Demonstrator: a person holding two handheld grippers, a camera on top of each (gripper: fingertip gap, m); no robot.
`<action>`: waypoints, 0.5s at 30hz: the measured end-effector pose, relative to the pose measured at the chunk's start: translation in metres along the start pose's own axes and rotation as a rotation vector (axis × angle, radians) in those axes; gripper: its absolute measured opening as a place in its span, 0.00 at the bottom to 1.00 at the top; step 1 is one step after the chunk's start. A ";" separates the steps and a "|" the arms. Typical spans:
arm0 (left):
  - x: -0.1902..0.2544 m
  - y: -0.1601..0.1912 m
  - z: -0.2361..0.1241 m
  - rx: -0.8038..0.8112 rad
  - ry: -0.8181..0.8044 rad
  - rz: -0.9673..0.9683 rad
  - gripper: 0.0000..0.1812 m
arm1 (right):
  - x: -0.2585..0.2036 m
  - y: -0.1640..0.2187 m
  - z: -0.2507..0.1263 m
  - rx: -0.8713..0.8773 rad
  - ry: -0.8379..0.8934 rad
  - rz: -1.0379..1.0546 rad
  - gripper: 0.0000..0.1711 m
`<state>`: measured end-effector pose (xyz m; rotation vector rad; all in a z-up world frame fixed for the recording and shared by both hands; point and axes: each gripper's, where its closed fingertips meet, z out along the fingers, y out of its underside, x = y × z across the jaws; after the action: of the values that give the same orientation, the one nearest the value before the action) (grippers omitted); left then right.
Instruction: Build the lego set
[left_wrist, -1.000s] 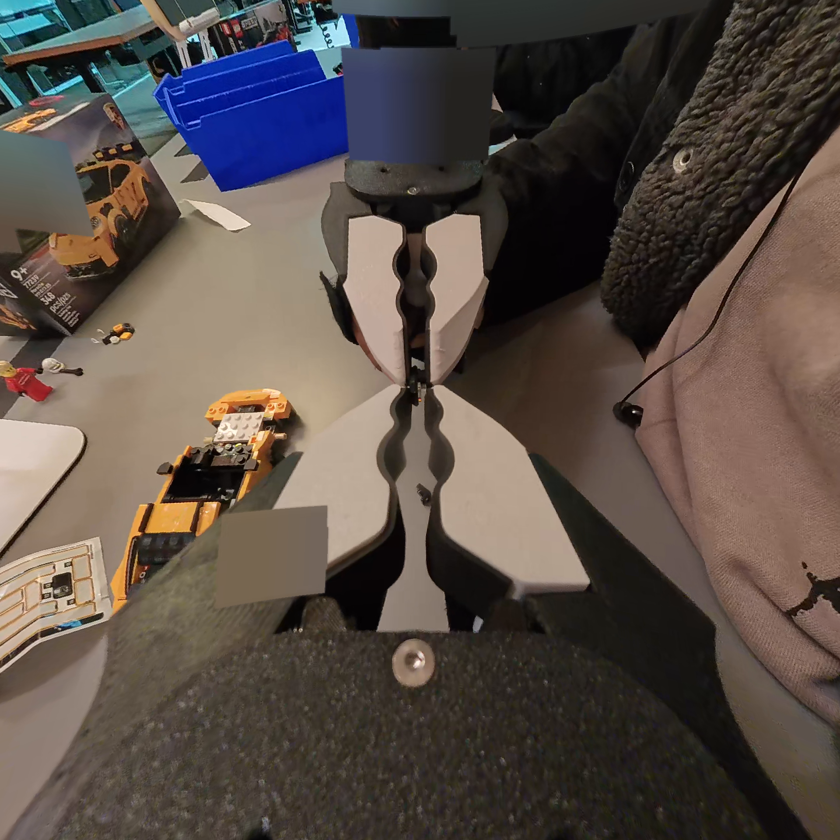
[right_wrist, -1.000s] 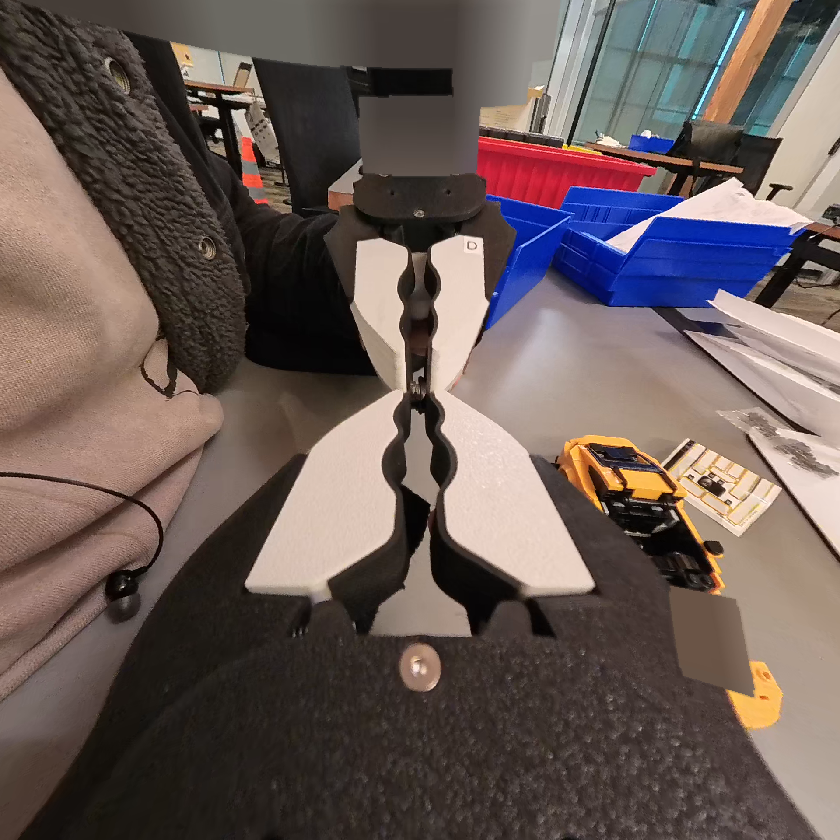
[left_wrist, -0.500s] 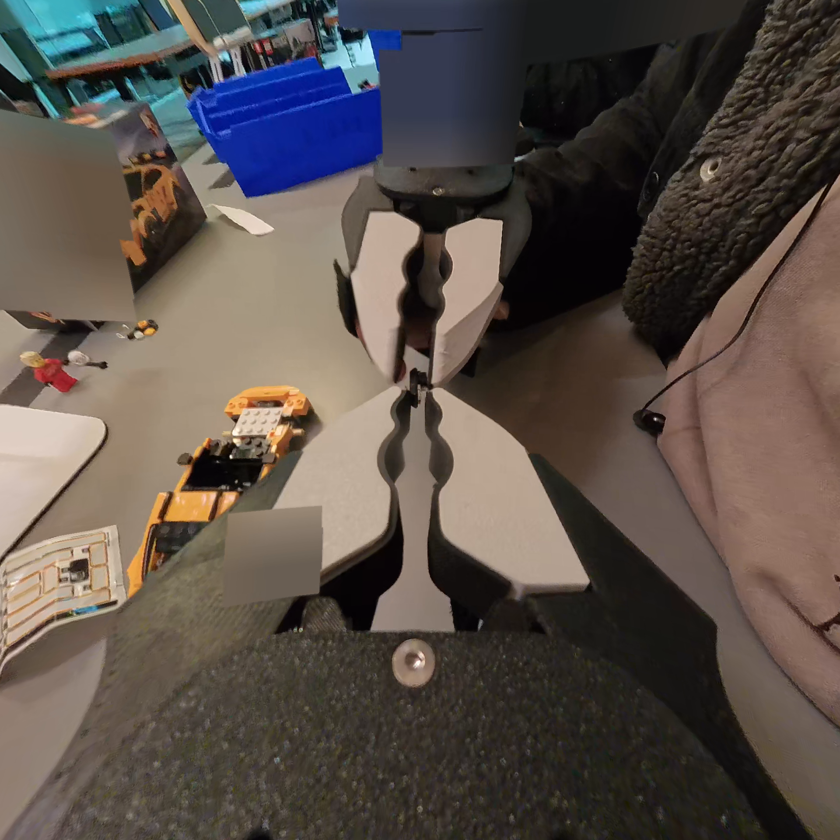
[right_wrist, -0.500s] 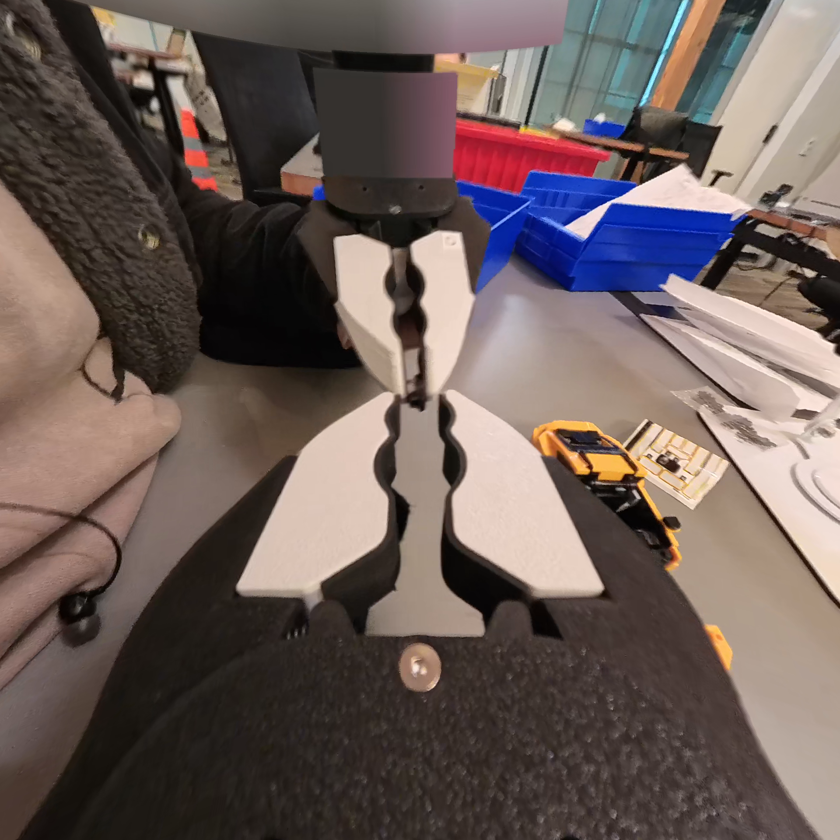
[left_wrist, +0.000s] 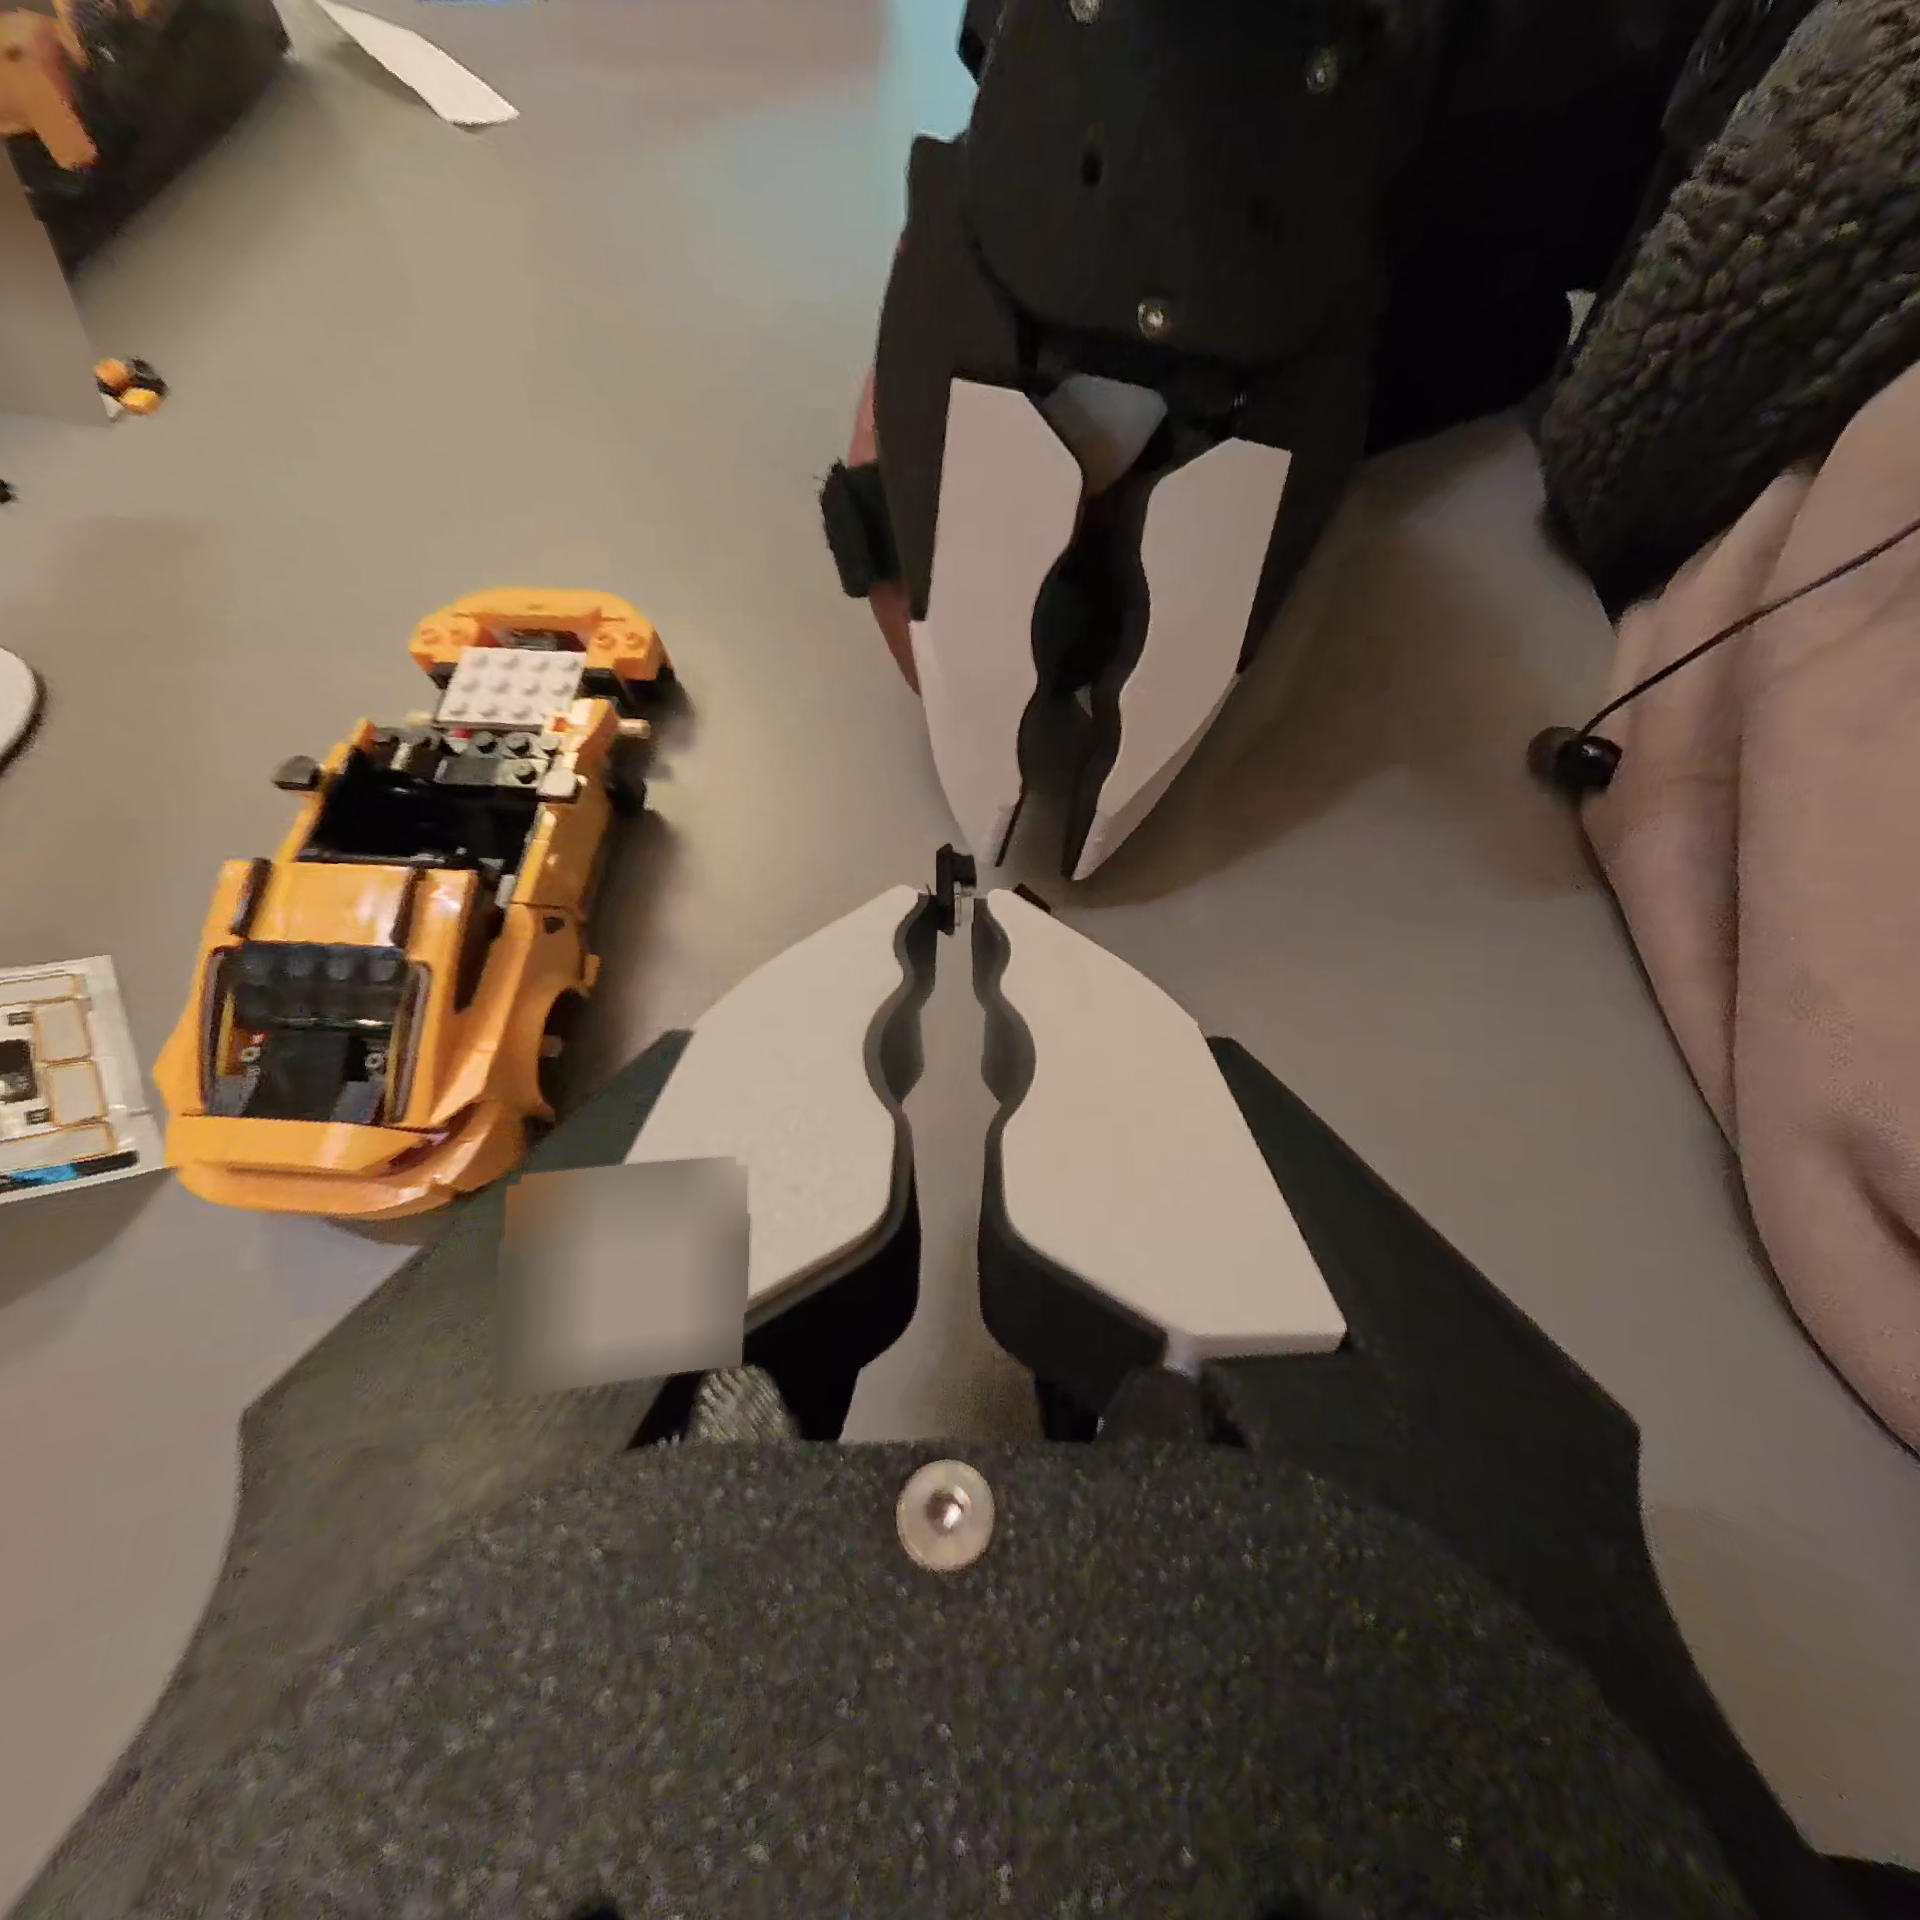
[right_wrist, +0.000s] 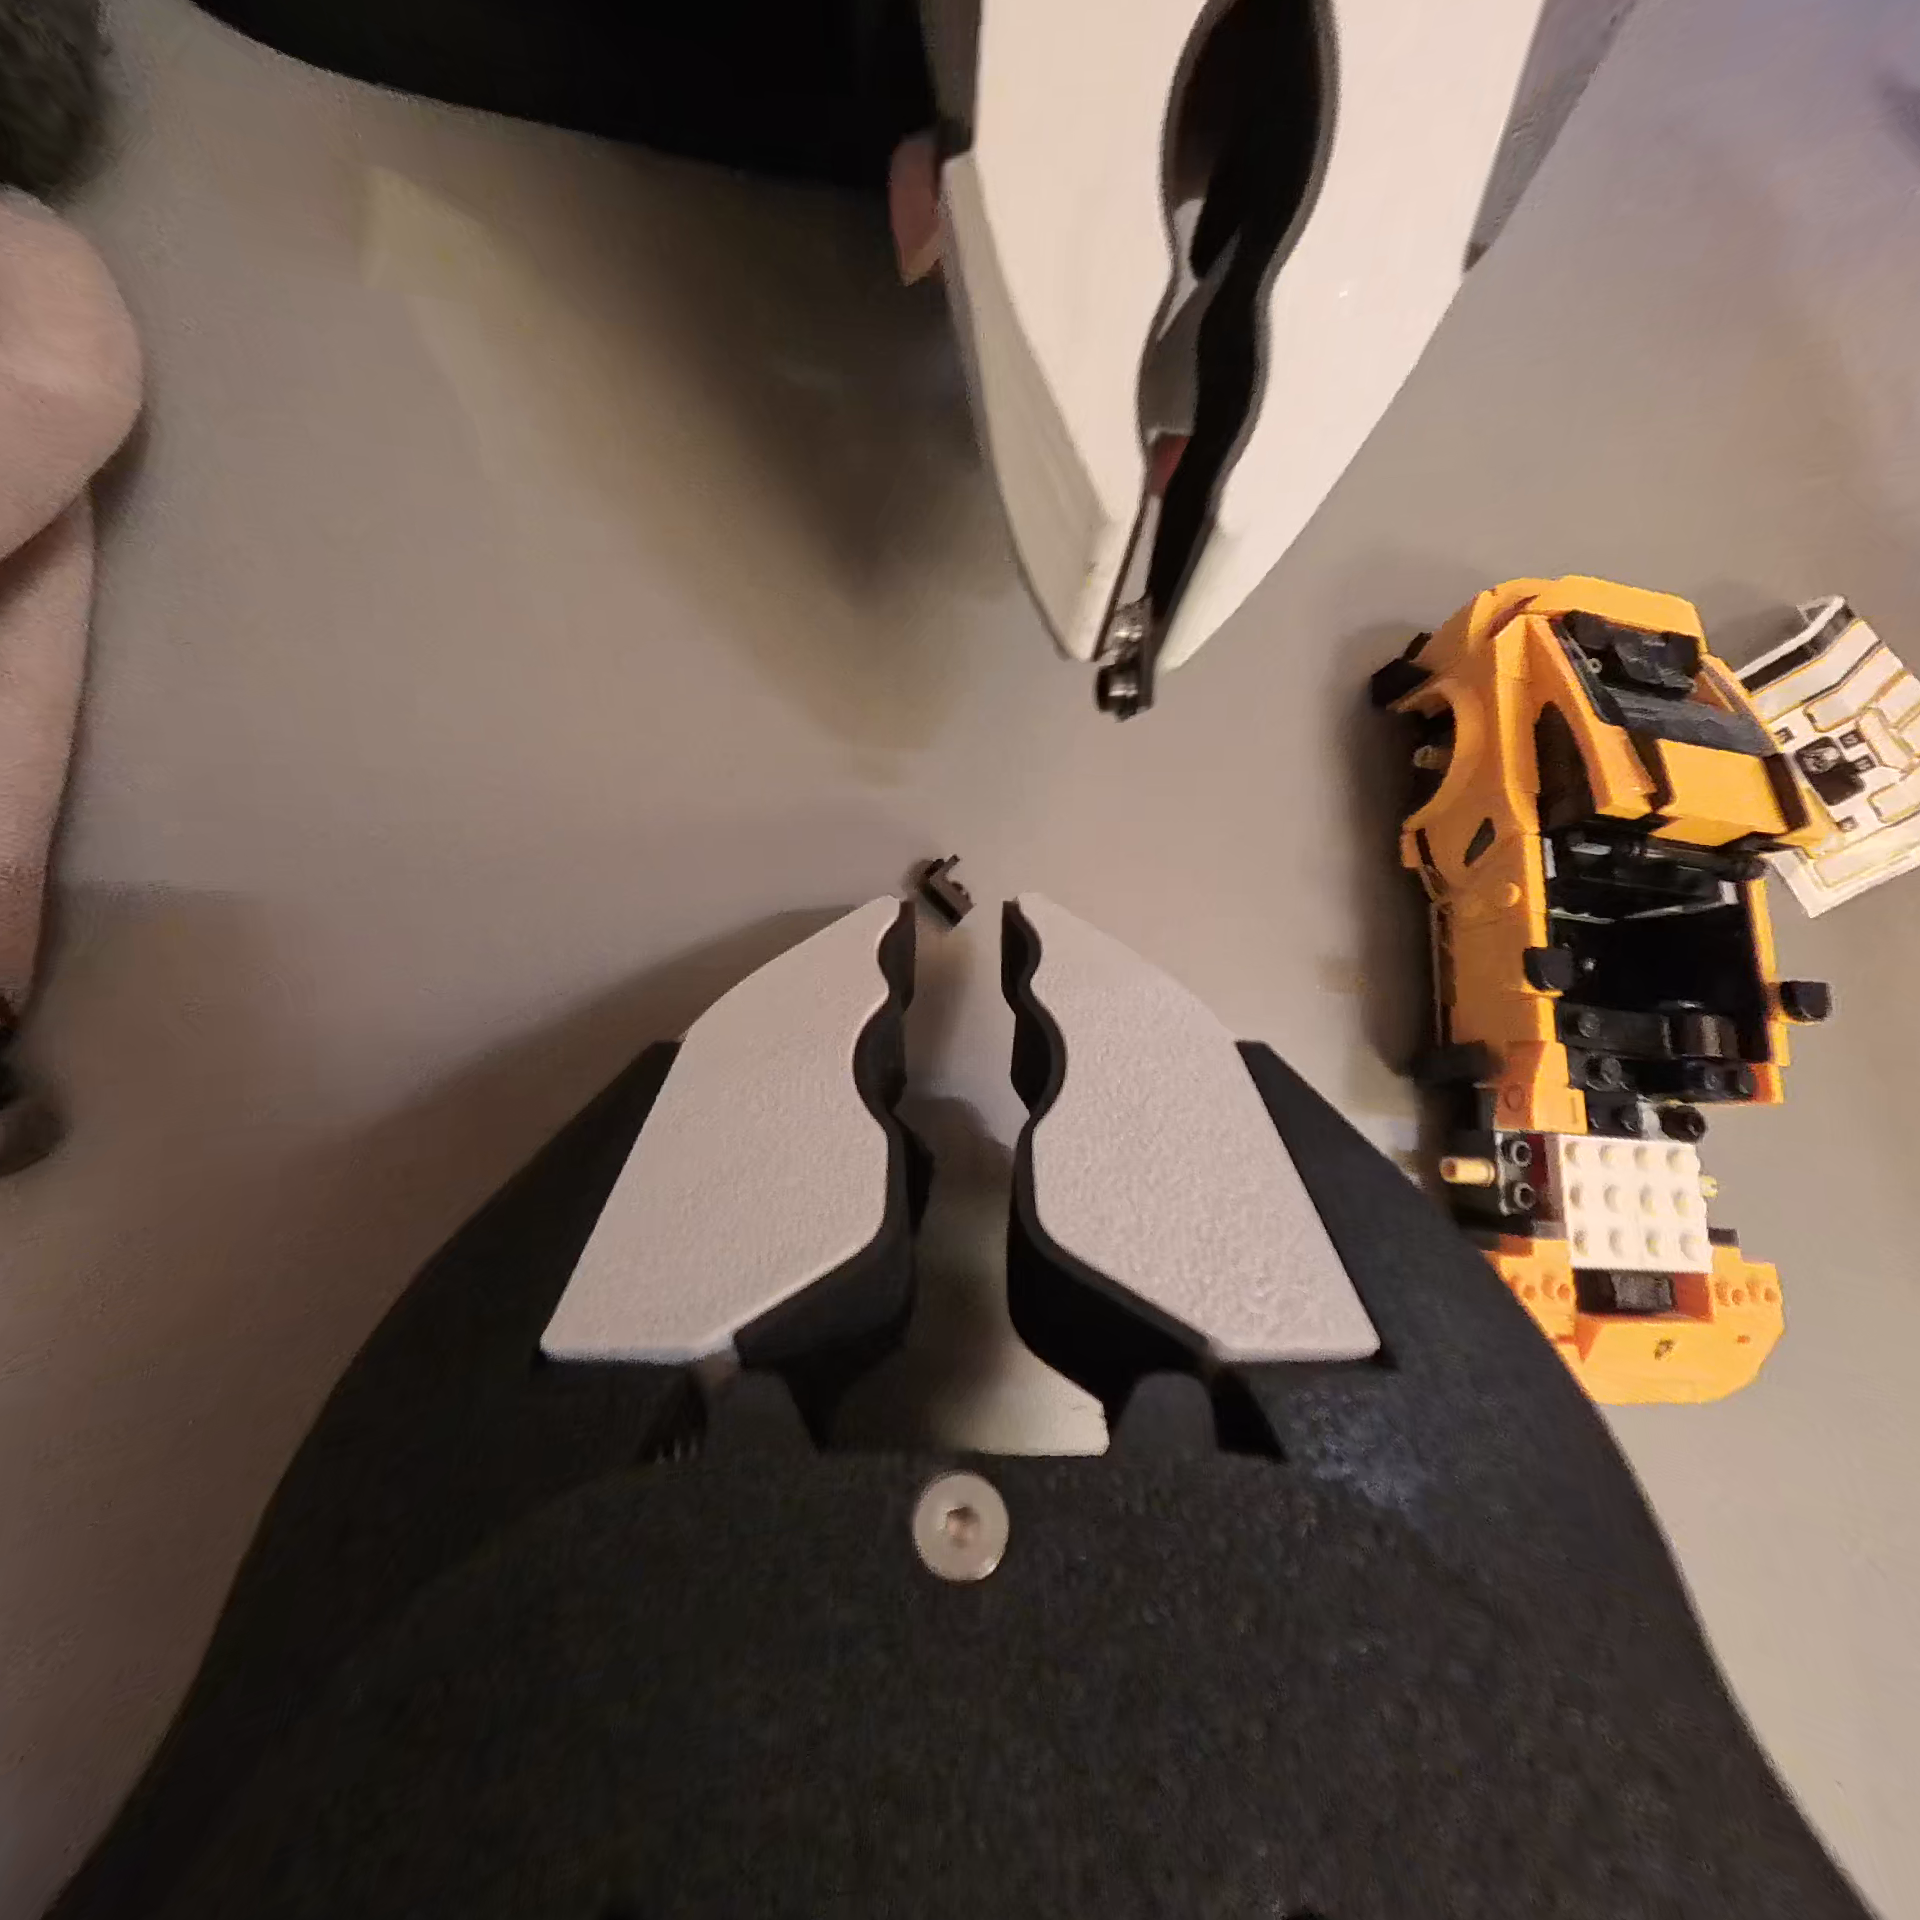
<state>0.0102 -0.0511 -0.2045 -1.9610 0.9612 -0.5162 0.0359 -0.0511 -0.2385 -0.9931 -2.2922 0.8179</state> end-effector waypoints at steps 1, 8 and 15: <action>0.001 0.002 0.001 -0.008 0.011 -0.003 0.03 | 0.001 0.000 0.001 -0.002 -0.003 0.005 0.09; 0.002 0.001 0.004 -0.007 0.015 -0.019 0.03 | 0.001 0.002 0.010 -0.057 -0.034 -0.003 0.12; 0.002 0.004 0.007 -0.018 0.014 -0.023 0.03 | 0.006 0.006 0.008 -0.099 0.001 0.018 0.02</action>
<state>0.0147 -0.0505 -0.2114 -1.9885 0.9559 -0.5368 0.0300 -0.0457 -0.2474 -1.0589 -2.3454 0.7163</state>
